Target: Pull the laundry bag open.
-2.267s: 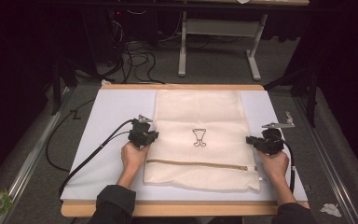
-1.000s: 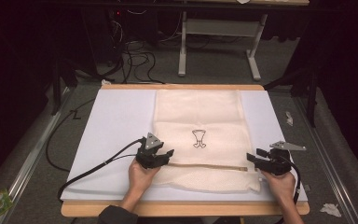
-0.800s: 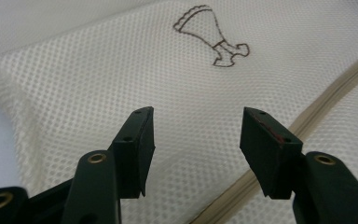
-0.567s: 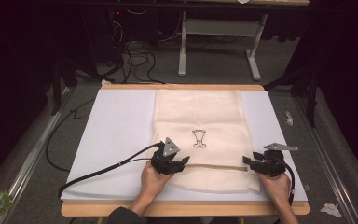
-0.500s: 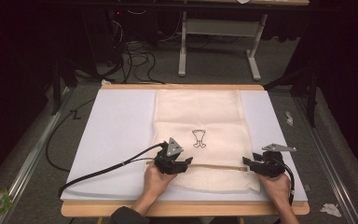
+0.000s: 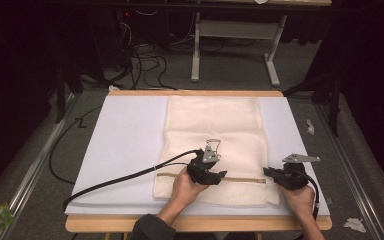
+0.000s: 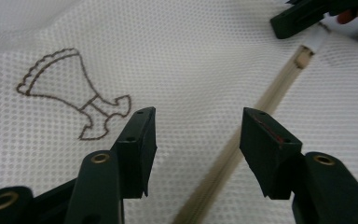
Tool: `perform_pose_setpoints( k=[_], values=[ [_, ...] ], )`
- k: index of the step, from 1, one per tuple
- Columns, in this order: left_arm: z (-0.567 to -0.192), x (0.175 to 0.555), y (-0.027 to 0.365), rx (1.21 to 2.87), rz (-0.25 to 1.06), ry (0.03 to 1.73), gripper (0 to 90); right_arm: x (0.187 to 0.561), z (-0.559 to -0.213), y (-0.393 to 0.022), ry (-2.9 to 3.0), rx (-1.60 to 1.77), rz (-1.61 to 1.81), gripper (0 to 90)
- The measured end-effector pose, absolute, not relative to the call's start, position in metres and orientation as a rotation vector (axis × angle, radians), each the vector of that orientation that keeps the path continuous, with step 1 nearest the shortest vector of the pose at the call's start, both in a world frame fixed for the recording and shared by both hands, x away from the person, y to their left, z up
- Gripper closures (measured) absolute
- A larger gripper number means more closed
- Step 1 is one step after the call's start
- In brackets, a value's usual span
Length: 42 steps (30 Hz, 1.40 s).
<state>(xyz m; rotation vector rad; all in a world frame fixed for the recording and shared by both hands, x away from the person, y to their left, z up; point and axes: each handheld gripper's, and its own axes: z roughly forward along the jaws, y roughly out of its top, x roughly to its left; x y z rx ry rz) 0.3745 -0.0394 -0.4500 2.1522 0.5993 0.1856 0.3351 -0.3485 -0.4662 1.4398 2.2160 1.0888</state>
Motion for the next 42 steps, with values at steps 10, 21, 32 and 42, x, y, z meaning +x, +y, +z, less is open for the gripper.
perform_pose_setpoints(
  k=[10,21,32,42],
  values=[
    [-0.454,0.373,-0.063,2.141,0.11,0.578,47.5,0.335,-0.452,-0.347,2.189,1.387,1.12,87.7],
    [-0.456,0.374,-0.082,2.113,0.064,0.547,51.7,0.339,-0.441,-0.345,2.204,1.369,1.139,87.9],
    [-0.453,0.364,-0.102,2.115,0.052,0.499,53.3,0.34,-0.441,-0.347,2.213,1.391,1.13,87.9],
    [-0.463,0.357,-0.123,2.124,0.058,0.454,58.2,0.339,-0.44,-0.346,2.201,1.383,1.134,88.0]
  ],
)
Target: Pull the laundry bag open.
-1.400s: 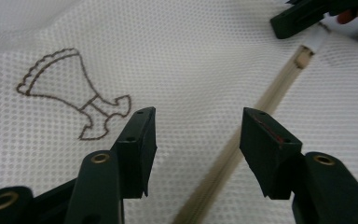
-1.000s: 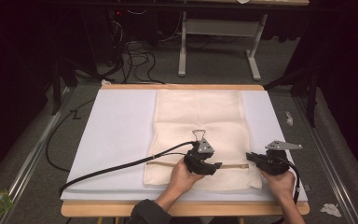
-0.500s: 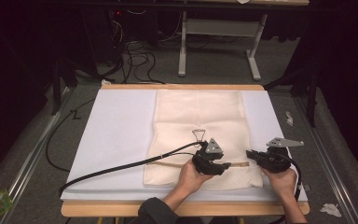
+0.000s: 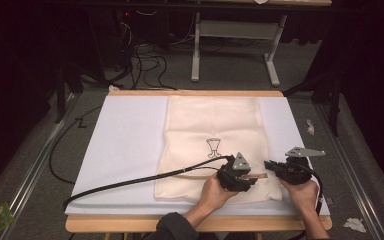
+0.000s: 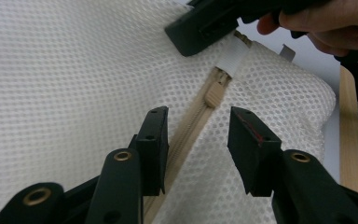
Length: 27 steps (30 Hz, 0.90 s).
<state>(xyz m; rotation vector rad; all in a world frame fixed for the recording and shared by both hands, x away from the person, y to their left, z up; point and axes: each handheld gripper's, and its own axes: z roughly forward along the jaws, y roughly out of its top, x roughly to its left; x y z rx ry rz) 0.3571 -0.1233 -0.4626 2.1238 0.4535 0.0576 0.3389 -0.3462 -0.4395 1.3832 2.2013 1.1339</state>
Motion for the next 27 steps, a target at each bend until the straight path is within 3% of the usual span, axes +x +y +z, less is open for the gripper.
perform_pose_setpoints(
  k=[17,27],
  values=[
    [-0.465,0.349,-0.13,2.118,0.066,0.437,62.5,0.339,-0.431,-0.333,2.217,1.363,1.113,88.2],
    [-0.468,0.355,-0.133,2.095,-0.015,0.486,64.7,0.337,-0.432,-0.334,2.194,1.347,1.14,88.3]
  ],
)
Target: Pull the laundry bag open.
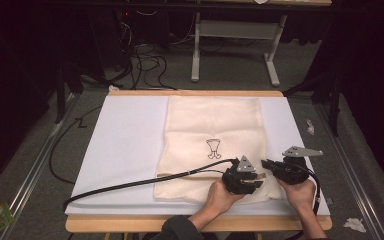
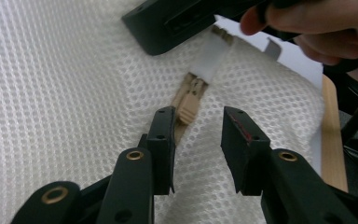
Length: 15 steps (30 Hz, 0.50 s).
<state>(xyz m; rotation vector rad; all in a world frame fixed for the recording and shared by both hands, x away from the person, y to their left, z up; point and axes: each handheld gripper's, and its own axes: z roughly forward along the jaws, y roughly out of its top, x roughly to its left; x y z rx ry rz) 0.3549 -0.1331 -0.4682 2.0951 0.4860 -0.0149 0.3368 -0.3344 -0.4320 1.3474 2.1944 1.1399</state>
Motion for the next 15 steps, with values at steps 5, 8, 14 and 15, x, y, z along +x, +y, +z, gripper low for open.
perform_pose_setpoints(
  k=[5,8,14,15],
  values=[
    [-0.4706,0.3599,-0.1352,2.103,-0.029,0.502,64.9,0.3355,-0.4325,-0.3356,2.193,1.349,1.17,88.3],
    [-0.4699,0.3618,-0.135,2.105,-0.04,0.502,65.3,0.3355,-0.4316,-0.3355,2.192,1.352,1.177,88.3],
    [-0.4695,0.3632,-0.1355,2.077,-0.061,0.504,69.2,0.3365,-0.4325,-0.3346,2.186,1.35,1.197,88.2],
    [-0.4695,0.3631,-0.1359,2.071,-0.07,0.51,70.6,0.3364,-0.4326,-0.335,2.184,1.356,1.197,88.2]
  ],
)
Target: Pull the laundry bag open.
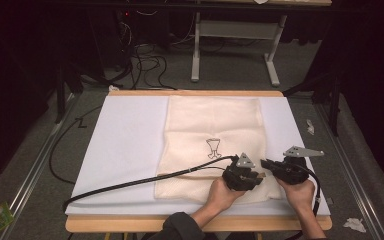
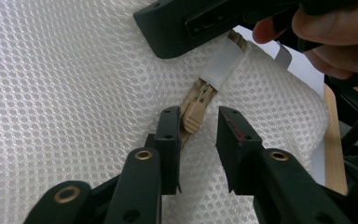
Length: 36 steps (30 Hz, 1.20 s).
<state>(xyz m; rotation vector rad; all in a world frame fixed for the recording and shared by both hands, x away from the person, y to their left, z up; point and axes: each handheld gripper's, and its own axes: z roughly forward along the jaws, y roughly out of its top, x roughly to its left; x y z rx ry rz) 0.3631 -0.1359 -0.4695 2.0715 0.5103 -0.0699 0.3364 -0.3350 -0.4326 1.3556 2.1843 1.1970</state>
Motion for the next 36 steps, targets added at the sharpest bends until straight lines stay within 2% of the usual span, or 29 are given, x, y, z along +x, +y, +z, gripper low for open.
perform_pose_setpoints(
  k=[8,13,19,36],
  values=[
    [-0.468,0.363,-0.136,2.052,-0.107,0.5,74.0,0.338,-0.433,-0.335,2.188,1.355,1.197,88.2],
    [-0.472,0.366,-0.138,2.035,-0.119,0.55,81.6,0.337,-0.434,-0.335,2.187,1.357,1.196,88.2],
    [-0.471,0.365,-0.139,2.033,-0.132,0.547,85.8,0.337,-0.433,-0.335,2.183,1.359,1.199,88.2],
    [-0.46,0.361,-0.131,2.085,-0.09,0.499,86.8,0.334,-0.436,-0.343,2.175,1.344,1.213,88.1]
  ],
)
